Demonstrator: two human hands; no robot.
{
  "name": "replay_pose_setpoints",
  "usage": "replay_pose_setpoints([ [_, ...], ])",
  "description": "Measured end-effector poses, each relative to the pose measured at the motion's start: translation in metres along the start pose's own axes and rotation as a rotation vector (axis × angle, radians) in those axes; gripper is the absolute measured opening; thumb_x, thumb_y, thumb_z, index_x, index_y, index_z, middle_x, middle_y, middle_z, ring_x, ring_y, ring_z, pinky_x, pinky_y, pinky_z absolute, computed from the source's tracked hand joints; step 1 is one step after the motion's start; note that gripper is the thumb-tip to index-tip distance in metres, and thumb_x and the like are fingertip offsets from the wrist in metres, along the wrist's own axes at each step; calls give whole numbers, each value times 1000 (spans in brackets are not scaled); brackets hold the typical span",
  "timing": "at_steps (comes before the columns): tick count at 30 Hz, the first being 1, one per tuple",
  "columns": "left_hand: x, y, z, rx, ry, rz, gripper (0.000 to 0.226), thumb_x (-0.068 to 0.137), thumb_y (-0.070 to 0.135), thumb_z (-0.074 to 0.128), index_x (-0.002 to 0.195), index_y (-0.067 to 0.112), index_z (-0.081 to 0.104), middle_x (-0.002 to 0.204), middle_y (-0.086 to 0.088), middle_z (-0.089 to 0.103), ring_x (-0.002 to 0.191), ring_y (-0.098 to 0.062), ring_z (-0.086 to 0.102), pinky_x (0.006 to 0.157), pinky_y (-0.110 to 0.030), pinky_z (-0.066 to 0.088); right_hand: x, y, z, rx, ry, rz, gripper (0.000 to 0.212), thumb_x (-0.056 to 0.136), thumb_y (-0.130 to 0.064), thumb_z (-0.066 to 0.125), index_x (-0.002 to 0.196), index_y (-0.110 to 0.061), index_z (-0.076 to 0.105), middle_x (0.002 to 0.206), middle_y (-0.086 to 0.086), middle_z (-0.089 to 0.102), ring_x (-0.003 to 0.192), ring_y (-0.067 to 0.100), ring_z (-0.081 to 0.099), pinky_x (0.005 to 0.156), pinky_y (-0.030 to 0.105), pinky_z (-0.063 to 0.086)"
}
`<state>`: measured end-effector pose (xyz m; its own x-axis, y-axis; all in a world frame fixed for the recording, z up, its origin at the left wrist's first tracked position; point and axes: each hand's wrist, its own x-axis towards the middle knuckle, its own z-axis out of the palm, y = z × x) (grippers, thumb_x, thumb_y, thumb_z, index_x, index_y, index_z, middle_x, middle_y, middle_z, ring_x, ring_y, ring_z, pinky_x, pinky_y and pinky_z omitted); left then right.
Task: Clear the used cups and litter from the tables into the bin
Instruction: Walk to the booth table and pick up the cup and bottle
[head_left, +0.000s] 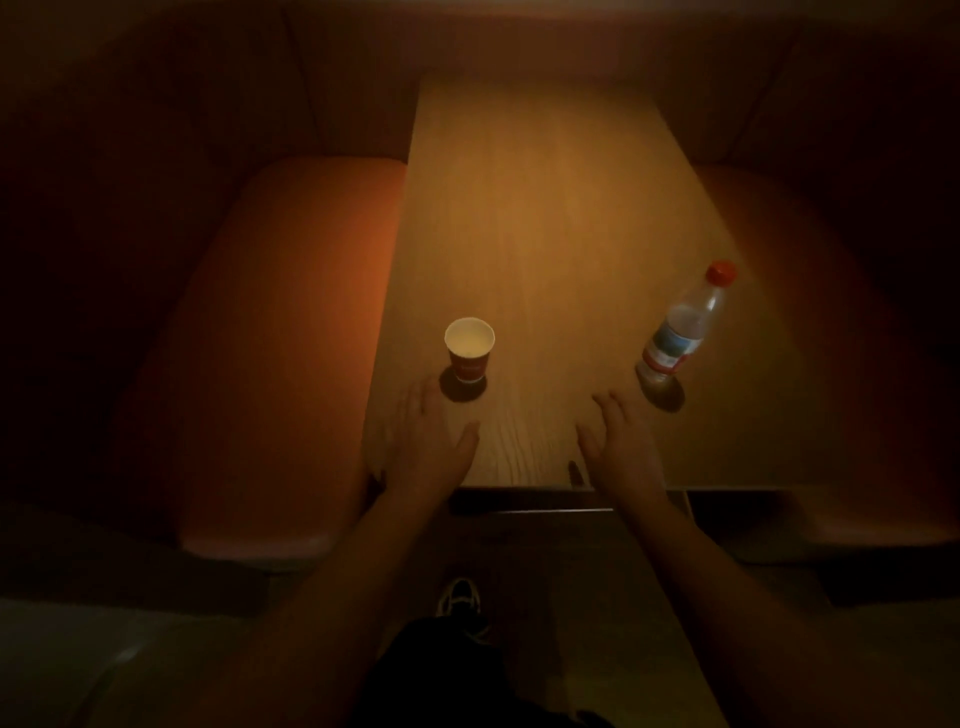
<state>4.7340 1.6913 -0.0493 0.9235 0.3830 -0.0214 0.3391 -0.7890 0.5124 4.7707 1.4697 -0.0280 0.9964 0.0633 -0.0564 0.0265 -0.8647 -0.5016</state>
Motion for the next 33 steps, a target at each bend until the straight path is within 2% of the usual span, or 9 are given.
replay_pose_setpoints([
  [3,50,-3,12,-92,-47,-3,93,81,55,60,150,27,5,157,-6,14,142,-25,12,111,-47,13,38,-10,7,-7,-33,38,52,95,-36,51,142,-19,37,154,7,28,141,24,27,113,44,28],
  [7,90,3,24,-276,-147,-100,126,57,63,77,144,43,-11,158,-4,7,142,-29,13,106,-55,22,65,-13,13,-21,-61,37,52,94,-34,52,142,-18,39,154,8,29,140,25,28,111,42,27],
  [10,106,6,34,-362,-148,-135,137,45,63,82,143,46,-12,158,-2,7,142,-28,15,105,-52,25,76,-10,16,-12,-87,41,51,94,-32,52,141,-17,39,154,9,29,140,25,27,111,41,26],
  [15,121,13,51,-472,-83,-203,123,58,46,85,145,45,-1,152,-2,28,134,-25,32,98,-39,32,86,-3,17,-7,-123,33,50,95,-33,51,142,-18,38,154,7,29,140,23,26,111,39,25],
  [20,132,30,57,-438,-53,-122,83,67,39,82,134,32,33,124,8,51,112,-17,51,80,-29,44,91,9,10,38,-116,56,50,95,-34,51,141,-20,39,153,6,30,139,22,28,110,41,28],
  [24,132,68,59,-422,-93,-24,76,65,41,81,126,37,36,119,10,52,105,-15,52,78,-34,49,85,27,-3,134,51,191,45,90,-38,58,129,-19,50,133,4,51,111,9,50,90,30,45],
  [28,127,111,66,-428,-145,108,76,65,45,81,125,38,36,120,12,52,107,-16,51,82,-38,49,91,55,-25,287,371,534,80,69,-50,76,132,-15,40,128,5,44,117,18,47,91,31,42],
  [31,127,127,70,-415,-158,164,78,65,45,81,128,38,34,123,11,51,110,-17,49,86,-42,49,120,64,-39,436,428,520,116,61,-43,85,150,-20,15,151,7,27,134,17,28,99,29,26],
  [33,128,129,70,-401,-146,181,79,65,44,81,129,37,35,124,11,50,112,-17,48,87,-44,49,140,64,-40,532,415,477,118,61,-37,86,151,-22,11,154,5,25,132,8,22,102,28,23],
])
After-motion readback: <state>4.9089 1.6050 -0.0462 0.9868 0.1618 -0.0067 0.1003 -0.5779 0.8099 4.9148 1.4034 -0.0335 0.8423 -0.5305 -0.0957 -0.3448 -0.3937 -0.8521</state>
